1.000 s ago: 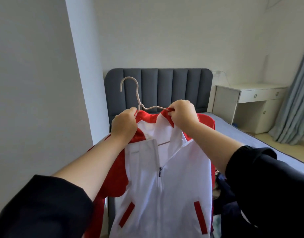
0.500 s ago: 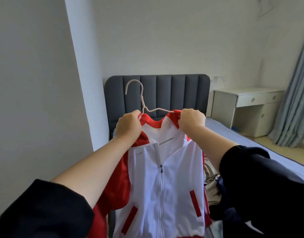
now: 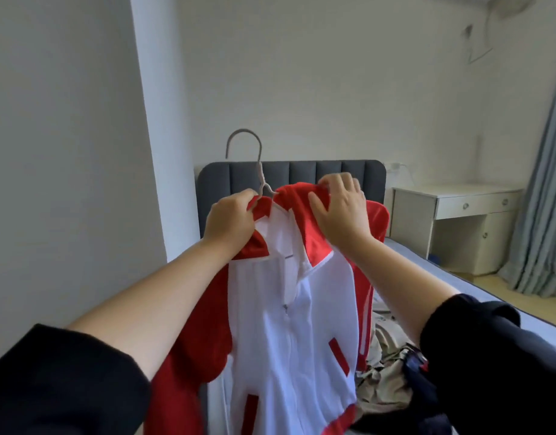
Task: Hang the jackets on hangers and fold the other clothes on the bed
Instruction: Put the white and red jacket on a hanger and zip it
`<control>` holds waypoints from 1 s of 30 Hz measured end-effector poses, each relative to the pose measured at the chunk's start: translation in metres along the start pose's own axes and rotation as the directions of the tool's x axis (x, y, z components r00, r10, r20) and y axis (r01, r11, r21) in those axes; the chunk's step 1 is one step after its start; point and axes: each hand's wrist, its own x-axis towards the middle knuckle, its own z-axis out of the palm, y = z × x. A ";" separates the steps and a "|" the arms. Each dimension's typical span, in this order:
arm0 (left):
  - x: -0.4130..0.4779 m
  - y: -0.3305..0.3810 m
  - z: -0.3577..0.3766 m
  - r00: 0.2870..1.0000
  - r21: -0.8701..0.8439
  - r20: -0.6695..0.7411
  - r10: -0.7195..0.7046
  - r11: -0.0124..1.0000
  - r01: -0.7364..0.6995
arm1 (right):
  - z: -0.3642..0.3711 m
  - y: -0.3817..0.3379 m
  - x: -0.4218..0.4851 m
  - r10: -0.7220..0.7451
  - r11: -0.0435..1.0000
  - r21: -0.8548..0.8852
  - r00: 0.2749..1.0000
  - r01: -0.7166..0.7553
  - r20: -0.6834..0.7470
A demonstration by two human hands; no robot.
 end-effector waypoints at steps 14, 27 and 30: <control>0.066 0.009 -0.071 0.932 0.039 0.363 -0.020 0.999 0.007 | -0.045 -0.006 0.048 0.116 0.992 -0.039 0.986 -0.122 -0.120; 0.024 -0.010 -0.039 0.998 0.199 -0.005 0.059 0.978 -0.057 | -0.053 0.035 0.028 0.123 0.992 -0.059 0.977 -0.115 0.172; 0.022 -0.012 -0.039 0.996 0.191 -0.048 0.071 0.980 -0.060 | -0.056 0.039 0.023 0.110 0.975 -0.206 0.984 -0.080 0.137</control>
